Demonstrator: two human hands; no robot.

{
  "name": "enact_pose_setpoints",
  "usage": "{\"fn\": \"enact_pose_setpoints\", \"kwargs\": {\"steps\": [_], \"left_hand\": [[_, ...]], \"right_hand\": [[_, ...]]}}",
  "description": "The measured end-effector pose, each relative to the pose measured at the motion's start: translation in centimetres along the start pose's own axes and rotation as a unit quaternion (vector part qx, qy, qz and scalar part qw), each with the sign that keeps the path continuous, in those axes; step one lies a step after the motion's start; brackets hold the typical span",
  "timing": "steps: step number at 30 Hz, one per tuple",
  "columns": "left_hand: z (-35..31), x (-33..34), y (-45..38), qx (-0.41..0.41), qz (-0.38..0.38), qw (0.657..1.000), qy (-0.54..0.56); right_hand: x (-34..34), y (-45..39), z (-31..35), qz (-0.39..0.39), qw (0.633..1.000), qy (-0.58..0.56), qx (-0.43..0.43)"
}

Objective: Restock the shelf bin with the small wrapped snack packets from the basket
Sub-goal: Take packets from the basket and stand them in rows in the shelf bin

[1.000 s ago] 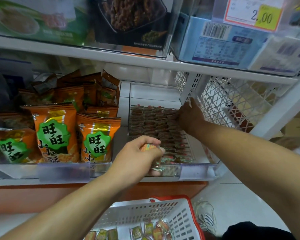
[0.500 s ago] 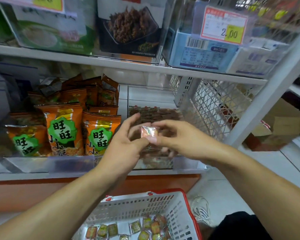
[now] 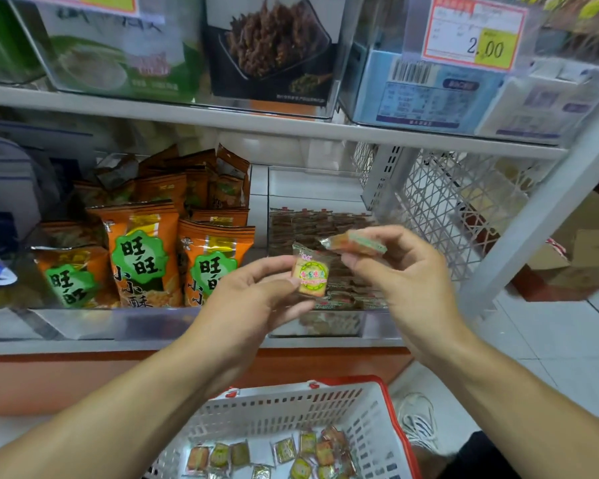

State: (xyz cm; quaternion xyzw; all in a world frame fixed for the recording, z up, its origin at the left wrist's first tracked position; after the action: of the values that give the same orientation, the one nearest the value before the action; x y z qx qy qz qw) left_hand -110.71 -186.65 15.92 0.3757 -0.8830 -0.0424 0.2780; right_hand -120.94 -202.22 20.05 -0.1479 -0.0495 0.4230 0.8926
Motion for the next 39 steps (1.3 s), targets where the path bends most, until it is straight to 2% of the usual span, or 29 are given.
{"fn": "enact_pose_setpoints", "kwargs": {"steps": [3, 6, 10, 12, 15, 20, 23, 25, 26, 27, 29, 31, 33, 35, 37, 39], "left_hand": [[-0.1, 0.3, 0.0, -0.006, 0.008, 0.998, 0.057], [-0.5, 0.3, 0.1, 0.006, -0.01, 0.995, 0.095], [-0.6, 0.0, 0.1, 0.011, -0.025, 0.997, 0.079], [-0.5, 0.0, 0.2, 0.018, -0.019, 0.998, 0.051], [-0.4, 0.1, 0.4, 0.04, -0.011, 0.999, -0.018], [-0.2, 0.5, 0.4, 0.054, 0.03, 0.992, -0.11], [0.4, 0.7, 0.0, 0.081, 0.002, 0.981, -0.176], [0.8, 0.9, -0.3, 0.134, -0.007, 0.946, -0.296], [0.9, 1.0, -0.3, 0.166, -0.006, 0.907, -0.387], [1.2, 1.3, -0.3, 0.199, 0.003, 0.85, -0.488], [2.1, 2.0, -0.7, 0.243, 0.038, 0.727, -0.641], [3.4, 2.1, -1.3, 0.231, 0.071, 0.659, -0.713], [4.5, 2.1, -1.7, 0.207, 0.085, 0.615, -0.756], [5.1, 2.0, -2.0, 0.197, 0.086, 0.589, -0.779], [5.3, 1.9, -2.0, 0.19, 0.087, 0.59, -0.78], [5.3, 1.9, -2.2, 0.187, 0.092, 0.592, -0.778]], "right_hand": [[1.0, 0.5, 0.0, 0.062, 0.996, 0.04, -0.051], [1.8, 0.9, -0.6, 0.119, 0.987, 0.096, -0.047], [1.7, 0.9, -0.9, 0.127, 0.986, 0.099, -0.047], [1.8, 1.0, -0.9, 0.112, 0.988, 0.09, -0.05], [1.6, 0.8, -1.1, 0.107, 0.992, 0.069, -0.004], [1.3, 0.5, -1.4, 0.239, 0.953, 0.179, 0.048], [0.0, -0.8, -1.5, 0.197, 0.958, 0.197, 0.06], [-1.6, -2.6, -1.6, 0.142, 0.955, 0.251, 0.072], [-2.4, -3.8, -1.7, 0.117, 0.939, 0.317, 0.068], [-3.1, -5.1, -1.8, 0.101, 0.906, 0.407, 0.057], [-4.2, -7.8, -2.6, 0.102, 0.811, 0.574, 0.051], [-4.5, -10.0, -3.9, 0.126, 0.735, 0.662, 0.076], [-4.0, -11.4, -5.2, 0.171, 0.671, 0.717, 0.076], [-3.0, -12.4, -6.3, 0.21, 0.604, 0.768, 0.038], [-2.5, -13.2, -7.2, 0.234, 0.558, 0.796, 0.006], [-2.6, -13.8, -8.1, 0.25, 0.527, 0.812, -0.021]]}}
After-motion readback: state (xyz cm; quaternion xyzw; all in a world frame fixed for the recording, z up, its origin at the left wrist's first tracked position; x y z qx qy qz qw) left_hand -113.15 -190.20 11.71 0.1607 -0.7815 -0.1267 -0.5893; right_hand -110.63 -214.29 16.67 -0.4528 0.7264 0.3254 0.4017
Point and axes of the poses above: each hand's wrist, its own y-axis away from the middle knuckle, its own x-axis out of the palm, z = x × y, the point moved 4 cm from there along -y, towards the middle knuckle, and after that the axes turned 2 degrees about -x, right-handed, at the moved point
